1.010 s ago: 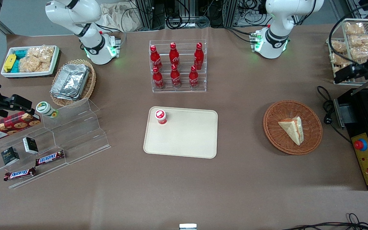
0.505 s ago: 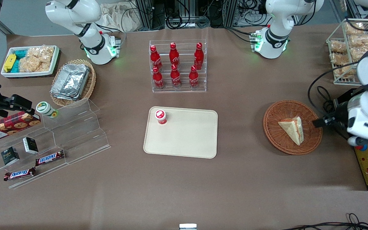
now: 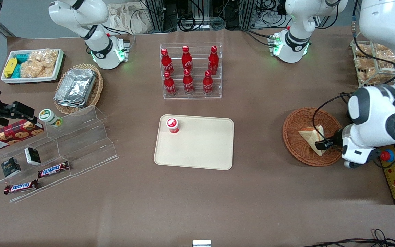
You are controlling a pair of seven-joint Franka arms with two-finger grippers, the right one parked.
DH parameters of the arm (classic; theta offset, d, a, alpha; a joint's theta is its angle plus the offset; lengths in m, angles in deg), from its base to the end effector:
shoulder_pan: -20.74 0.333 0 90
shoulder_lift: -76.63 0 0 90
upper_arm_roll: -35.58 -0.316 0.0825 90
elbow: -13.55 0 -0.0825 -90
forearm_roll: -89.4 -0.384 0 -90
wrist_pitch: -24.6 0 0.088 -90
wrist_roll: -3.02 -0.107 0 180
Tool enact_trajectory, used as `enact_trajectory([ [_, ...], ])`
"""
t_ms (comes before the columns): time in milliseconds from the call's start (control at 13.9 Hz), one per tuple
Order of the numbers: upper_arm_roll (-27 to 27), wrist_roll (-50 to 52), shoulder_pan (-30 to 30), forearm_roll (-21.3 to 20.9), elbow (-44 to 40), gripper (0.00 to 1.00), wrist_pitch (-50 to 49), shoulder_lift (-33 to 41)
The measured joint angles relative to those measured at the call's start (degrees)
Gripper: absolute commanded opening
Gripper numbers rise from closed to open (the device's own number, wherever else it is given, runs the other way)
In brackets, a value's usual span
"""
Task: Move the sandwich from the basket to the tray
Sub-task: 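Lower the left gripper and close it on the wrapped sandwich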
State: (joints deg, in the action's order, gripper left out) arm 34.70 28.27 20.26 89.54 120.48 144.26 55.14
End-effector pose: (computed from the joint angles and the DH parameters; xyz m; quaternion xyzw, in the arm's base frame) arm 0.6153 0.0037 0.3037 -0.9721 -0.2217 0.0742 0.0182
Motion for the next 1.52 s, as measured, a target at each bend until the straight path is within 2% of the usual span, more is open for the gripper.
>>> enact_trajectory([
  [216, -0.01, 1.42, 0.05, 0.03, 4.34, 1.00, 4.55, -1.87],
  [505, -0.06, 1.67, 0.06, -0.02, 7.14, 1.00, 5.61, -2.14],
  [577, -0.06, 1.69, 0.07, -0.02, 7.55, 0.91, 6.14, -2.14],
  [722, -0.07, 1.83, 0.07, -0.02, 8.07, 0.54, 6.86, -2.14],
  [794, -0.07, 2.13, 0.07, -0.02, 8.09, 0.39, 6.93, -2.13],
  [866, -0.07, 2.45, 0.07, -0.02, 8.09, 0.29, 7.02, -2.08],
  [1010, -0.08, 2.98, 0.07, -0.01, 8.05, 0.21, 7.08, -1.66],
  [1227, -0.06, 4.28, 0.07, 0.00, 7.52, 0.21, 6.71, 0.46],
  [1515, 0.42, 4.17, -0.16, -0.03, 1.50, 0.19, -3.94, 7.16],
])
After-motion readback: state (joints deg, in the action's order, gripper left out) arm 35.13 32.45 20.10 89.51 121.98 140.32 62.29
